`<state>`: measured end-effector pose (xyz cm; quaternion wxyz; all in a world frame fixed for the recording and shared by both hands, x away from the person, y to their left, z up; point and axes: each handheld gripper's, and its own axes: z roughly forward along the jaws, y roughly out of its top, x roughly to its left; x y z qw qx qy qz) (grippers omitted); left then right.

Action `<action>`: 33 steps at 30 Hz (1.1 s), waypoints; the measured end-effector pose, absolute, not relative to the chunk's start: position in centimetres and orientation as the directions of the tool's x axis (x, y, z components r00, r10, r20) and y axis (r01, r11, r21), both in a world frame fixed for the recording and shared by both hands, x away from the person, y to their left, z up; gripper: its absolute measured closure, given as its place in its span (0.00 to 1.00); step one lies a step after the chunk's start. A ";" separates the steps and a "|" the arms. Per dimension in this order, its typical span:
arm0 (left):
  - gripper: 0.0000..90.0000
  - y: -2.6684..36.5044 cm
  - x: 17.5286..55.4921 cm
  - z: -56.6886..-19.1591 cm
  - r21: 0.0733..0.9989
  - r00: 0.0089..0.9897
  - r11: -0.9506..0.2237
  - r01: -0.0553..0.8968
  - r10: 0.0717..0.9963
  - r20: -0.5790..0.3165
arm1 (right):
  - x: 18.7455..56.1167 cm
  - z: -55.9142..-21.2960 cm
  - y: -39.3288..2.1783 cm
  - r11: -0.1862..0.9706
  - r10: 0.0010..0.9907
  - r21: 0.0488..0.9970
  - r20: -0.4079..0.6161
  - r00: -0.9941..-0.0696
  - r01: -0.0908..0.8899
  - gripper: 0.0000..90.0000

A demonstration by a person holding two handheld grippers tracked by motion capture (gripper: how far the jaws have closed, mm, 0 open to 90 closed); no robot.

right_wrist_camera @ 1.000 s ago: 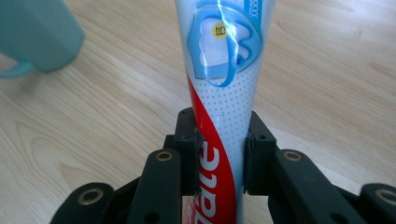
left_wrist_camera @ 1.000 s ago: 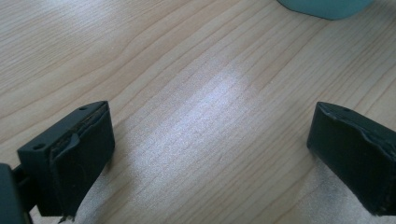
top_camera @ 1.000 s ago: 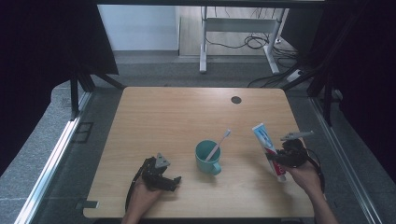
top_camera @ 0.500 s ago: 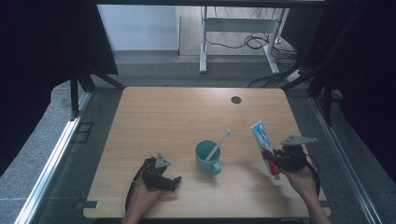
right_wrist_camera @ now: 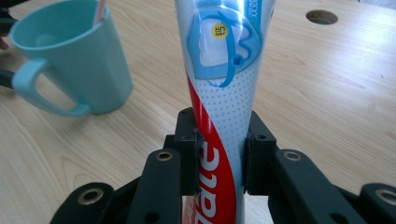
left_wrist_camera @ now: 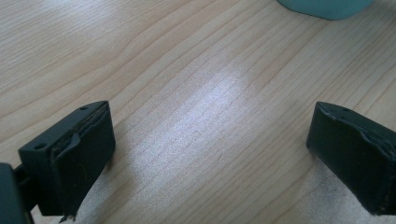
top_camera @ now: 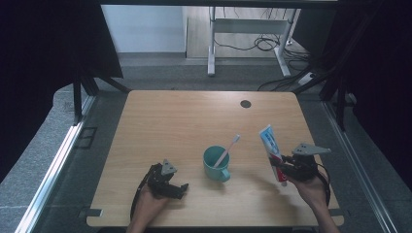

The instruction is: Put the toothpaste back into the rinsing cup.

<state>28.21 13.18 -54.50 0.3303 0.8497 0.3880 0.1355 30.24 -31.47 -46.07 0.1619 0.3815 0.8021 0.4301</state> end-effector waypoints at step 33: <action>0.01 13.2 28.2 -54.5 0.669 0.660 -0.477 0.570 0.751 -0.027 | 29.7 -44.1 -26.8 0.317 0.672 0.878 0.058 -0.738 0.358 0.80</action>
